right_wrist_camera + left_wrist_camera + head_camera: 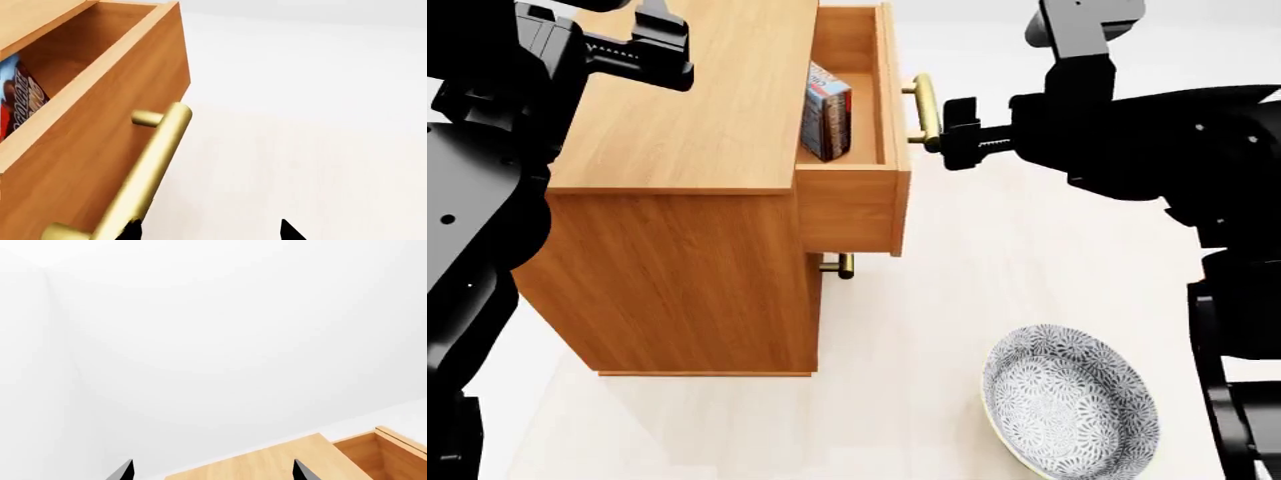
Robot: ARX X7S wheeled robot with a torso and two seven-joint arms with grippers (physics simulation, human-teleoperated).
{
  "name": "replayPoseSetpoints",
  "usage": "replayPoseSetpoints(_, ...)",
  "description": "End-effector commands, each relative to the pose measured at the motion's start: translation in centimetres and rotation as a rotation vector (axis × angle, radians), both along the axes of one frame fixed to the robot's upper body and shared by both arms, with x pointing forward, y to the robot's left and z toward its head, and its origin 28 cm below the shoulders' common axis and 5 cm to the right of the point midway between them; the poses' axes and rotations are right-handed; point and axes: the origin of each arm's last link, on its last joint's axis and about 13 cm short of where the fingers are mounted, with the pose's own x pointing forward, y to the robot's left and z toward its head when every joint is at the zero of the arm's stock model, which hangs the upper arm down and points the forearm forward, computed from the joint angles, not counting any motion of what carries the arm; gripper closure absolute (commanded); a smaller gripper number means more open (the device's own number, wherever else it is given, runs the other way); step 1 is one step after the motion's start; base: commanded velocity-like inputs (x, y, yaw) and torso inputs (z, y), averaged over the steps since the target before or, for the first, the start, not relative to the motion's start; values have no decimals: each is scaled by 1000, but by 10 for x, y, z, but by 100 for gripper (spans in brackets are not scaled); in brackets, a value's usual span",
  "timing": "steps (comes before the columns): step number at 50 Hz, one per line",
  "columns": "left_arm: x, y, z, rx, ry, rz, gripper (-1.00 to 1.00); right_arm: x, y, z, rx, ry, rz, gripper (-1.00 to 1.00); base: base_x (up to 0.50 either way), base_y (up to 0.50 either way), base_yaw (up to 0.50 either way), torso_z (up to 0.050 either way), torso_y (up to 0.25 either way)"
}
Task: Put the chocolate pudding in the top drawer of the cabinet and close it.
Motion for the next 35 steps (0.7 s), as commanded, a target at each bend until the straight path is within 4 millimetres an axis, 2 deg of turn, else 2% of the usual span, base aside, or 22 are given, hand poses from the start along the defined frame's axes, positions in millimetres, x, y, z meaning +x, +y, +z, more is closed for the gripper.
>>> replayPoseSetpoints(1, 0, 0, 0, 0, -1, 0, -100, 6, 26, -29, -6, 114, 99, -100, 0, 0, 0, 0, 0)
replayPoseSetpoints(15, 0, 0, 0, 0, -2, -1, -100, 11, 47, -29, 4, 115, 161, -100, 0, 0, 0, 0, -1)
replayPoseSetpoints(35, 0, 0, 0, -7, 0, 3, -100, 15, 78, -16, -25, 100, 246, -100, 0, 0, 0, 0, 0)
